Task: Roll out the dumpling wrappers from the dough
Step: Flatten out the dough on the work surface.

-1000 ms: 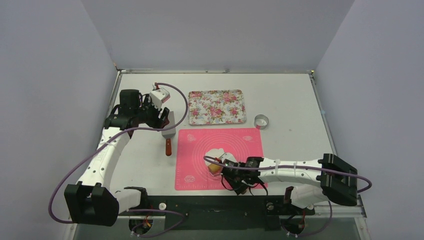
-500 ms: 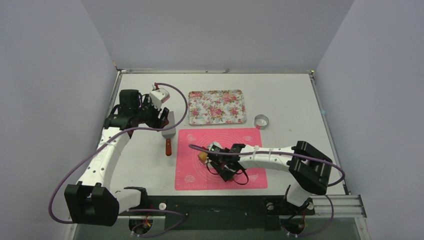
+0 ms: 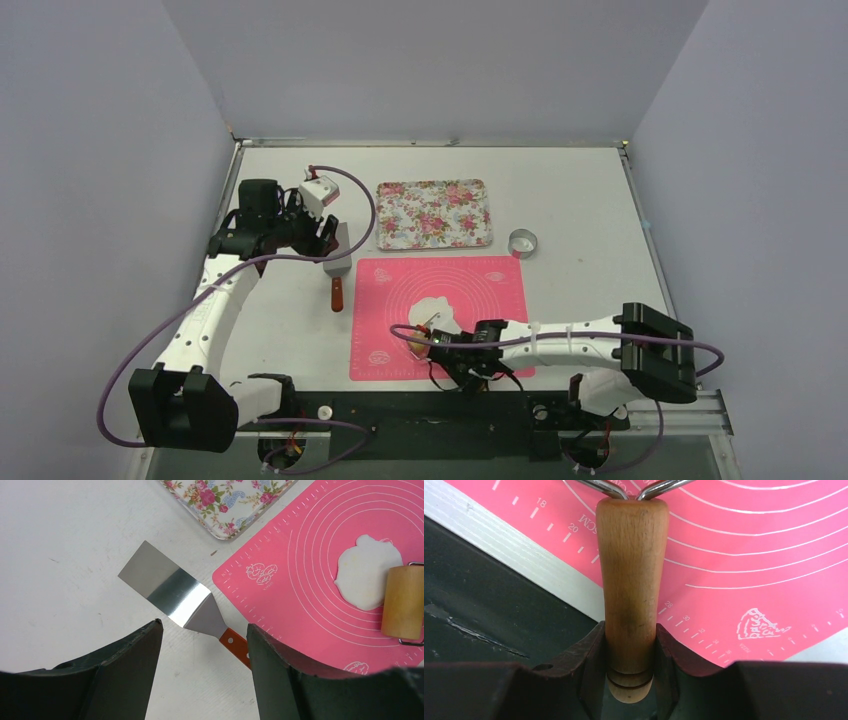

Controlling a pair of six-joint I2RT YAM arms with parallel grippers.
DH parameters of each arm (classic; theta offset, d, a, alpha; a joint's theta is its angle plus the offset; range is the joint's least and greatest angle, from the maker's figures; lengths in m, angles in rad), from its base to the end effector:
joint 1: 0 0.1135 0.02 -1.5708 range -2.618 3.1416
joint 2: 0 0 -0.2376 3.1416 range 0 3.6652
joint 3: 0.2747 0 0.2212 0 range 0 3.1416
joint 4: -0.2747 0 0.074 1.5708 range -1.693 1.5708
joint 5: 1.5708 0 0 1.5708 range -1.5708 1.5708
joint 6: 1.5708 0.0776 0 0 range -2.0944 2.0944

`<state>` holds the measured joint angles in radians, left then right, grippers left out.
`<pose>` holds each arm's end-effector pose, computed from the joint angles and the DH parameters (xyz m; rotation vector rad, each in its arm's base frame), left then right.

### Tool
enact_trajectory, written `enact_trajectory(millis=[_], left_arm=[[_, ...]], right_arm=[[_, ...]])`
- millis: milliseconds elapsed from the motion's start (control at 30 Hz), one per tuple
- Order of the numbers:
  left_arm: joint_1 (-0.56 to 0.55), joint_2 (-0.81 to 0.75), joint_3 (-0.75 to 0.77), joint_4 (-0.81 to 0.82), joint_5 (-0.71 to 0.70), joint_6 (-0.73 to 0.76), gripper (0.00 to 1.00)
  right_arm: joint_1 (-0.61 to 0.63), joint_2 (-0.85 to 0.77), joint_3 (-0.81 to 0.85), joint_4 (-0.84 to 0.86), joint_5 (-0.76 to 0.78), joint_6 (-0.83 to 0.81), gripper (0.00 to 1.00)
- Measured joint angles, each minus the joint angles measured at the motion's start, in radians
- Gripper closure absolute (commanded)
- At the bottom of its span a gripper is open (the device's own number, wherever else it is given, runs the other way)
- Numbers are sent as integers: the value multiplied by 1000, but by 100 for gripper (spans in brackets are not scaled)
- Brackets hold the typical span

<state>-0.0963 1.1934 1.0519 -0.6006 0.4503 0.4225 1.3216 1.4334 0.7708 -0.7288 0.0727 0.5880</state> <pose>0.2533 -0.0584 0.2665 0.7913 2.1035 -0.3457 0.0595 0.2111 0.1162 -1.0577 2.7804 0.1559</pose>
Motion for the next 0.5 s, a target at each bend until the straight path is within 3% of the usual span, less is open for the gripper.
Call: enact_trajectory(millis=[300, 500], left_arm=[[0, 0, 0, -2, -5, 5, 39], [1, 0, 0, -2, -16, 9, 39]], right_arm=[[-158, 161, 175, -3, -29, -171, 100], [-195, 166, 167, 20, -47, -214, 100]])
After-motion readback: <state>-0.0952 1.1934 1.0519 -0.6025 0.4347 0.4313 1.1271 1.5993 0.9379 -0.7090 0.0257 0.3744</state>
